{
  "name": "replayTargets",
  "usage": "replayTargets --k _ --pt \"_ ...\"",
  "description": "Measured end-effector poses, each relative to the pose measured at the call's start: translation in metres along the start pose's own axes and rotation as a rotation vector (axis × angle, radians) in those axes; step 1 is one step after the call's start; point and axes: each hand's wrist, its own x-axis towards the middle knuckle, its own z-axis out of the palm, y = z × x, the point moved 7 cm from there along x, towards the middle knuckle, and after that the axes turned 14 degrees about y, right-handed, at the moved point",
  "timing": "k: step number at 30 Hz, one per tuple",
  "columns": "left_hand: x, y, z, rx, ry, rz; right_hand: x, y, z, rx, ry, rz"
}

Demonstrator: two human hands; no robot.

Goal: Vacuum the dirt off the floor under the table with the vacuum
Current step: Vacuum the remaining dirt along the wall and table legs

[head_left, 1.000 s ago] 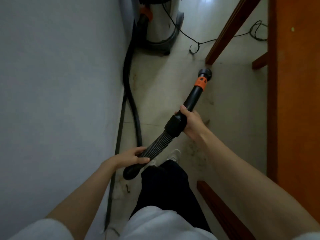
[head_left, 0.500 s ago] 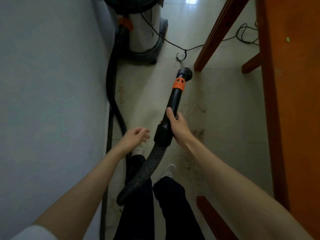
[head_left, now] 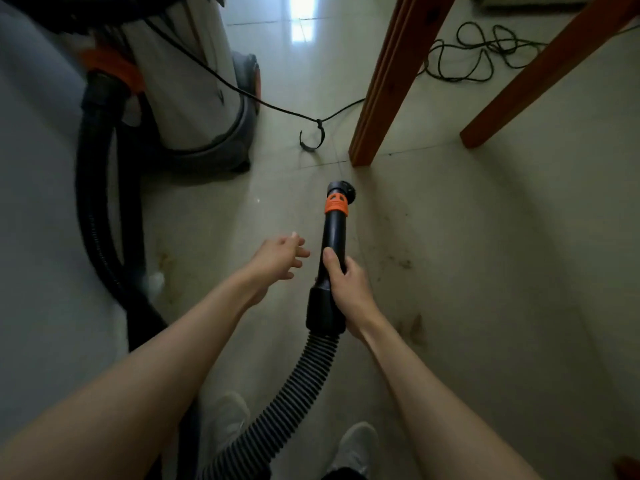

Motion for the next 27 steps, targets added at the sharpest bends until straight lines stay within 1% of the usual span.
replayTargets --k 4,6,8,12,16,19,23,27 --pt "0.074 -0.020 0.072 -0.104 -0.011 -0.020 0.076 0.047 0.008 -0.005 0.015 -0.073" --pt "0.098 -0.030 0.101 -0.134 -0.025 -0.031 0.099 0.063 0.014 0.033 0.010 -0.065" --pt "0.122 -0.039 0.117 -0.098 0.004 -0.023 0.117 0.076 0.024 0.091 -0.005 -0.031" --pt "0.174 -0.054 0.111 -0.107 0.063 -0.030 0.147 0.084 0.058 0.146 -0.013 -0.019" --pt "0.209 -0.050 0.113 -0.078 0.015 0.015 0.176 0.082 0.072 0.165 0.007 -0.061" --pt "0.216 -0.042 0.117 -0.071 -0.028 0.017 0.186 0.080 0.075 0.204 -0.006 -0.063" --pt "0.212 -0.037 0.122 -0.106 -0.069 -0.003 0.181 0.075 0.075 0.363 -0.058 0.003" --pt "0.209 -0.035 0.130 -0.071 -0.095 0.020 0.182 0.082 0.073 0.405 -0.075 0.072"
